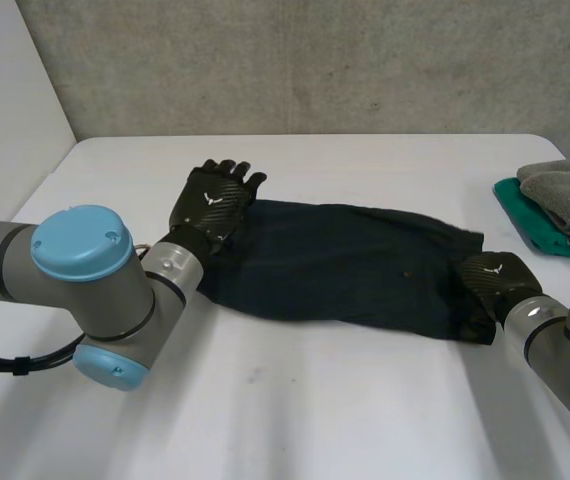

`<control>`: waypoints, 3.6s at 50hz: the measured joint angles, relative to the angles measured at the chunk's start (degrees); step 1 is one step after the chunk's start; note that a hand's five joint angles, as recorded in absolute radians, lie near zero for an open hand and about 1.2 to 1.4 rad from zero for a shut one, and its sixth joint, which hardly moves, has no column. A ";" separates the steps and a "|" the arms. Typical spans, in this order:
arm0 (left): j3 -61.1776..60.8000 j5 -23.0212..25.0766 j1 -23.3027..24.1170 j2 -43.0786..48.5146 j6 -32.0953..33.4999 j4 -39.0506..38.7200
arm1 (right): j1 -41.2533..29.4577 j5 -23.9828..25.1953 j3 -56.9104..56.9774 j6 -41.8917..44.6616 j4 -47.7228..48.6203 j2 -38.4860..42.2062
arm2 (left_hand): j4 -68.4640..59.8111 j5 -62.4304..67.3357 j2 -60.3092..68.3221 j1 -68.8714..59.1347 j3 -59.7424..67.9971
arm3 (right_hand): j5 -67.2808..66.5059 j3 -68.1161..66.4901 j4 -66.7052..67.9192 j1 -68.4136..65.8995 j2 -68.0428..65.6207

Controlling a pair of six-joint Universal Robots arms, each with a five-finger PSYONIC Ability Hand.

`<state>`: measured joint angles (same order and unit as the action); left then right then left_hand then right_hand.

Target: Fold the laundry.

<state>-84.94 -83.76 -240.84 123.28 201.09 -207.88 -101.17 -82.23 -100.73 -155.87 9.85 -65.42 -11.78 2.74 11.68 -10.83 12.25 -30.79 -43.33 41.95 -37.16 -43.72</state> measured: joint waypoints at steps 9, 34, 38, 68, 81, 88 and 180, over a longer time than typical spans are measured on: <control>-1.57 0.01 -0.20 -1.50 0.14 0.03 | 2.87 -0.15 0.56 2.05 1.83 0.50 | -0.02 0.00 0.00 0.00 0.00 | -21.94 -23.01 26.24 -16.57 -23.73; -7.45 0.26 -4.23 -11.88 -3.86 1.56 | -1.18 3.21 7.74 32.59 2.39 -6.21 | -0.02 0.00 0.00 0.00 0.00 | -23.94 -23.92 26.27 -19.43 -23.73; -7.98 0.27 -5.12 -12.50 -5.40 1.80 | -9.84 7.18 10.61 32.81 3.10 -4.29 | -0.02 0.00 0.00 0.00 0.00 | -23.93 -24.78 26.28 -19.43 -23.73; 18.00 -0.07 6.98 2.37 -14.51 20.09 | -14.13 3.79 18.08 -18.57 -4.76 -5.48 | -0.02 0.00 0.00 0.00 0.00 | 27.12 30.92 -28.44 25.52 30.93; 24.91 -4.74 10.54 13.12 -14.24 29.96 | -12.53 3.95 29.46 -16.09 -16.17 11.50 | -0.02 0.00 0.00 0.00 0.00 | 27.12 30.92 -28.44 25.53 30.93; 26.16 -5.84 10.32 17.51 -7.72 33.04 | -12.74 2.78 32.30 -9.22 -17.08 18.07 | -0.02 0.00 0.00 0.00 0.00 | 27.51 31.23 -28.44 26.21 30.94; 24.47 18.72 3.38 -10.10 -14.67 43.32 | 9.08 26.48 28.42 7.90 13.99 11.75 | -0.02 -0.01 0.00 1.37 -1.14 | -21.93 -22.52 26.11 -16.62 -23.18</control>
<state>-60.47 -65.04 -237.46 113.18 186.42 -164.55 -92.08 -55.75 -72.32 -147.97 23.84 -53.67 -11.80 2.73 11.67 -9.46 11.11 -52.72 -65.85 68.05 -53.78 -66.90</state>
